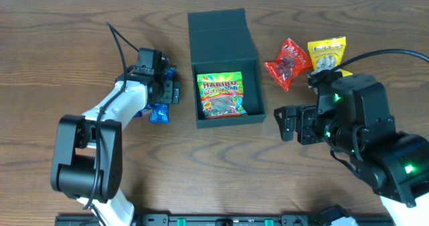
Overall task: Pack container
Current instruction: 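Reach the left gripper to the blue Eclipse bar and grasp it, then carry the blue bar right and place it into the box beside Haribo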
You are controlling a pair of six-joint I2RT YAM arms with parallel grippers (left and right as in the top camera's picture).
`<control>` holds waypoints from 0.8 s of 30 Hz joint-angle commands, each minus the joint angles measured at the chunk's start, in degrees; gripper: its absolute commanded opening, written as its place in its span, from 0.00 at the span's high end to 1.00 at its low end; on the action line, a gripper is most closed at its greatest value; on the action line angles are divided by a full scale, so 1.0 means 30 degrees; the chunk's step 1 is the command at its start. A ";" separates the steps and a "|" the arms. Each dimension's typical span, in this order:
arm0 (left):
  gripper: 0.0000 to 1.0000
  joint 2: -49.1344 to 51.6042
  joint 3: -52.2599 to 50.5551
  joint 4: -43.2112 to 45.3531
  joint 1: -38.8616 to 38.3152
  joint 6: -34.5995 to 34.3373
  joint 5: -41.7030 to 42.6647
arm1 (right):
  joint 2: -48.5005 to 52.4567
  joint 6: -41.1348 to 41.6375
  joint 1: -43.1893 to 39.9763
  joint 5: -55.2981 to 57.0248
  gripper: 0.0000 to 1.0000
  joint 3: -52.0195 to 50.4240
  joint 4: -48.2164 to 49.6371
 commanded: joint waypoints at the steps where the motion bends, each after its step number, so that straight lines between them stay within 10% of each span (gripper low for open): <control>1: 0.12 0.0495 0.0401 0.0160 -0.0029 0.0117 -0.0641 | 0.0022 -0.0211 0.0146 -0.0029 0.01 0.0124 -0.0022; 13: 0.50 0.1035 0.0401 0.0452 -0.0029 -0.0066 -0.0313 | 0.0022 -0.0219 0.0146 -0.0022 0.01 0.0124 -0.0022; 24: 0.59 0.0044 0.1217 -0.0656 -0.0036 -0.1756 0.0051 | -0.1056 -0.0233 0.0138 0.0015 0.01 0.0219 0.0124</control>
